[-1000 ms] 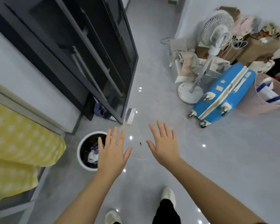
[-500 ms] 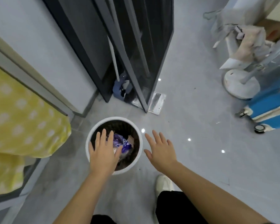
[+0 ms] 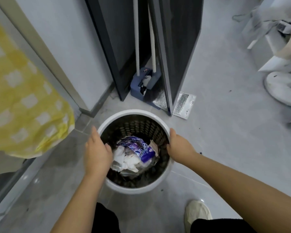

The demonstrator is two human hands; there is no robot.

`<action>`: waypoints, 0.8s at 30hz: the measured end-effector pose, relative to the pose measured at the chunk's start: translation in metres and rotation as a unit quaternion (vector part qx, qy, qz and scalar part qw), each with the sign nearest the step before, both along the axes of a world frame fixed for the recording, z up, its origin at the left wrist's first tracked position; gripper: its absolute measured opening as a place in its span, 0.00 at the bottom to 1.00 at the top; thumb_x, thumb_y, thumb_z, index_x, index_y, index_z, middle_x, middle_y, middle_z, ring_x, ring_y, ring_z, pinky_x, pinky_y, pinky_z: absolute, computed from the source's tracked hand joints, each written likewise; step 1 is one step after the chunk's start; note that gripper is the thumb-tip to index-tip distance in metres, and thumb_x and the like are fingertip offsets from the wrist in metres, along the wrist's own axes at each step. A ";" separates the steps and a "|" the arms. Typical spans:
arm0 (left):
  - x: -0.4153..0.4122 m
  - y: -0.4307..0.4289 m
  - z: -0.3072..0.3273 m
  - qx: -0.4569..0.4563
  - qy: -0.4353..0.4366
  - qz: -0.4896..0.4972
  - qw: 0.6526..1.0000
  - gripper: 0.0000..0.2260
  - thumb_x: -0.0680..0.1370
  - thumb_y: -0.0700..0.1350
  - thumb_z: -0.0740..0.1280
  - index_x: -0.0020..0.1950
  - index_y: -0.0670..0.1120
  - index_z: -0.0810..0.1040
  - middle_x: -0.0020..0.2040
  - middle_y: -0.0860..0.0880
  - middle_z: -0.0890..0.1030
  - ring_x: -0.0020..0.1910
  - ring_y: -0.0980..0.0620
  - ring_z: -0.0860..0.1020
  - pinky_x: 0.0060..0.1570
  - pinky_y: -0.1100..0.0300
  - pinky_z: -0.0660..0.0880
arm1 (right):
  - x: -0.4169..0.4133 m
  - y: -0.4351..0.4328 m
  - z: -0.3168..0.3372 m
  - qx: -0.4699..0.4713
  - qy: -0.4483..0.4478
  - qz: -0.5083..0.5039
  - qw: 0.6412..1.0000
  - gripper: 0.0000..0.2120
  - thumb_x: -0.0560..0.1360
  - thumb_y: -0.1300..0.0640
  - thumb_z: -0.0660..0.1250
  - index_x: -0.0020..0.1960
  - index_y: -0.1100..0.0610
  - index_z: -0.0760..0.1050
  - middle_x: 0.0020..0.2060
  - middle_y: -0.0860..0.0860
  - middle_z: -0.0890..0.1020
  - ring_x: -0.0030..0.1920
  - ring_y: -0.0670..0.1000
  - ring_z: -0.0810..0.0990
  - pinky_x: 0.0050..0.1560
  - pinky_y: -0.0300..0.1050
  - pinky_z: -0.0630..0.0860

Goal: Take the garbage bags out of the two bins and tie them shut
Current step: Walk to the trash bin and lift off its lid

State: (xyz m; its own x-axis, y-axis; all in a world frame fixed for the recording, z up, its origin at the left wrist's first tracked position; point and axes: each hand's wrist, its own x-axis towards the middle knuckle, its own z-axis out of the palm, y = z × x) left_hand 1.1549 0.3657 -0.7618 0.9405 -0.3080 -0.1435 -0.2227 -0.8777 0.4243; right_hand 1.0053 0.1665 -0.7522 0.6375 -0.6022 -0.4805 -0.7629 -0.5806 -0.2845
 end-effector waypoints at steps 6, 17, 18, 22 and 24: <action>0.007 0.017 -0.009 0.003 -0.019 0.008 1.000 0.17 0.75 0.35 0.59 0.65 0.40 0.72 0.56 0.38 0.75 0.52 0.36 0.75 0.45 0.48 0.72 | 0.000 0.009 0.005 -0.027 -0.005 -0.026 0.999 0.09 0.75 0.64 0.59 0.52 0.59 0.61 0.46 0.60 0.78 0.42 0.61 0.76 0.37 0.48 0.67; 0.010 0.017 0.014 -0.024 -0.074 -0.019 0.997 0.19 0.78 0.38 0.59 0.70 0.43 0.68 0.62 0.42 0.74 0.52 0.38 0.76 0.42 0.49 0.70 | 0.002 0.013 0.029 -0.100 0.007 -0.024 0.995 0.09 0.75 0.62 0.59 0.51 0.57 0.60 0.45 0.57 0.77 0.39 0.59 0.73 0.37 0.48 0.67; 0.010 0.018 0.014 -0.028 -0.075 -0.025 0.996 0.20 0.78 0.38 0.59 0.70 0.44 0.67 0.62 0.43 0.74 0.51 0.39 0.76 0.40 0.51 0.69 | 0.001 0.012 0.030 -0.107 0.007 -0.021 0.994 0.09 0.75 0.62 0.59 0.53 0.58 0.61 0.47 0.57 0.77 0.41 0.60 0.74 0.38 0.48 0.67; 0.014 0.023 0.014 -0.070 -0.049 -0.043 0.995 0.20 0.79 0.40 0.58 0.72 0.48 0.65 0.62 0.44 0.73 0.51 0.42 0.76 0.41 0.54 0.68 | 0.002 0.002 0.026 -0.093 -0.033 -0.039 0.994 0.14 0.75 0.61 0.56 0.60 0.57 0.61 0.44 0.57 0.76 0.40 0.60 0.75 0.37 0.48 0.69; 0.017 0.024 0.013 -0.107 -0.016 -0.047 0.993 0.20 0.80 0.42 0.57 0.73 0.51 0.65 0.61 0.45 0.75 0.53 0.43 0.76 0.45 0.54 0.70 | 0.004 -0.003 0.025 -0.064 -0.065 -0.052 0.995 0.14 0.76 0.59 0.54 0.62 0.56 0.61 0.42 0.58 0.77 0.38 0.61 0.76 0.39 0.52 0.76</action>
